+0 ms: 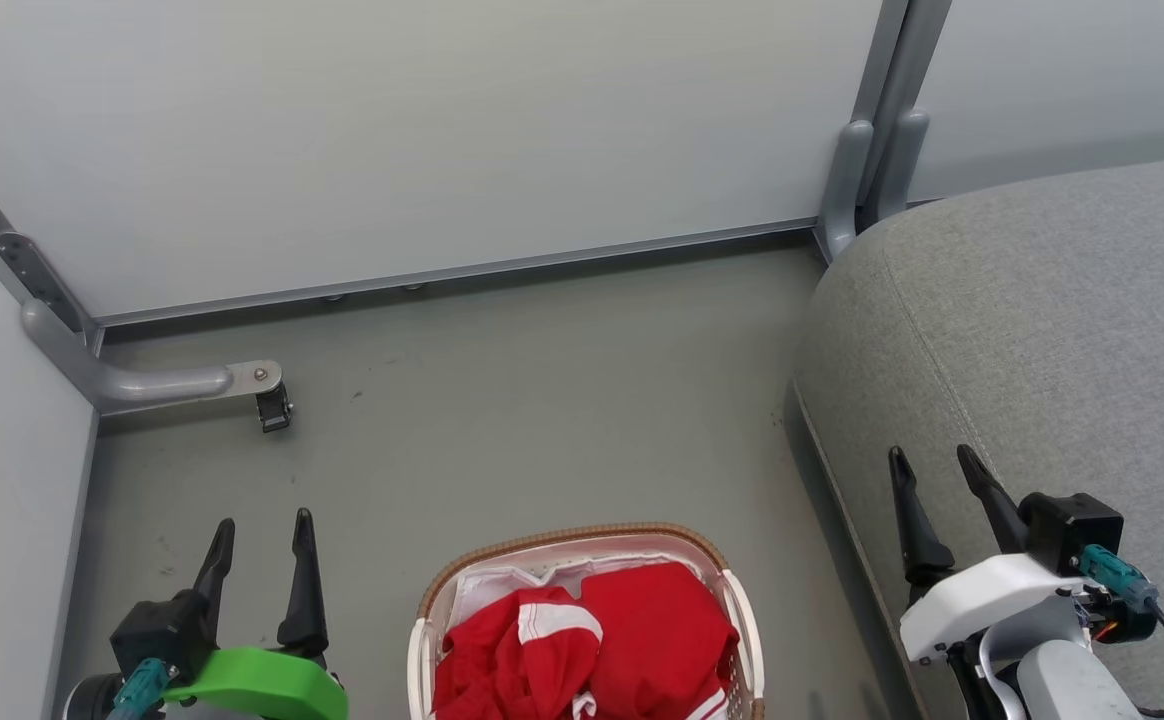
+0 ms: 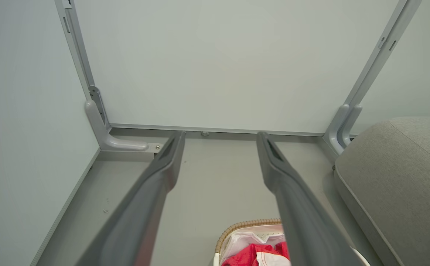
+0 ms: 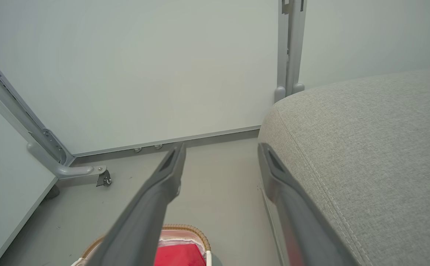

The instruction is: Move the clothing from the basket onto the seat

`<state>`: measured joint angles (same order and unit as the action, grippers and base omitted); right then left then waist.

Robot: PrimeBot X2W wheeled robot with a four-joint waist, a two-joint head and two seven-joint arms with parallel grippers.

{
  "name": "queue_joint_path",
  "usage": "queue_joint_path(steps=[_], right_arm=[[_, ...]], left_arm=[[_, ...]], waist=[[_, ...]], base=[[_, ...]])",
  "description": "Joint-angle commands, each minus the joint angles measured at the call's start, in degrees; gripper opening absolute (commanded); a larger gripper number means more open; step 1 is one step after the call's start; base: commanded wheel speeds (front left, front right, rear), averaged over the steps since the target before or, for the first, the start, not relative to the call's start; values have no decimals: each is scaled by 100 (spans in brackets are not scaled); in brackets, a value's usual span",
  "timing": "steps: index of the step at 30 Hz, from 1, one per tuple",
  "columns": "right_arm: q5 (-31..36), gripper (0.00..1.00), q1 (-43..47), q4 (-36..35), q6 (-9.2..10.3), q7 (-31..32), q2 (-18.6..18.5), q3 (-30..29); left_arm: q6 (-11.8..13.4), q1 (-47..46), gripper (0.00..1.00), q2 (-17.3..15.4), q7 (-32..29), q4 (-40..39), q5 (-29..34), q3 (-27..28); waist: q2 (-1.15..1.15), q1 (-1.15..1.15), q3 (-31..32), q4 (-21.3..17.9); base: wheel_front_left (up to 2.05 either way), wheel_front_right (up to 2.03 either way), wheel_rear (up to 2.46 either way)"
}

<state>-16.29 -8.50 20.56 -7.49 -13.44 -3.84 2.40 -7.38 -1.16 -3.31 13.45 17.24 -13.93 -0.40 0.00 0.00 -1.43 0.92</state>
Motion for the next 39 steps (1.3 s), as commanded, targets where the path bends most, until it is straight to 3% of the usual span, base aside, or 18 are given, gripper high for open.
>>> queue_joint_path(steps=[1, 18, 39], right_arm=[[140, 100, 67, -36, 0, -55, 6, -16], [658, 100, 50, -16, 0, -182, 66, -48], [427, 100, -677, -582, 1, -175, 79, 255]], left_arm=[[-17, 48, 100, -4, 50, -41, 111, -9], [-20, 80, 100, 37, 172, -84, 524, -163], [-20, -767, 100, 36, 168, 628, 435, -845]], waist=[[0, 0, -1, -1], [0, 0, -162, -34], [0, 0, -1581, -505]], base=[[0, 0, 0], [0, 0, 0], [0, 0, 0]])
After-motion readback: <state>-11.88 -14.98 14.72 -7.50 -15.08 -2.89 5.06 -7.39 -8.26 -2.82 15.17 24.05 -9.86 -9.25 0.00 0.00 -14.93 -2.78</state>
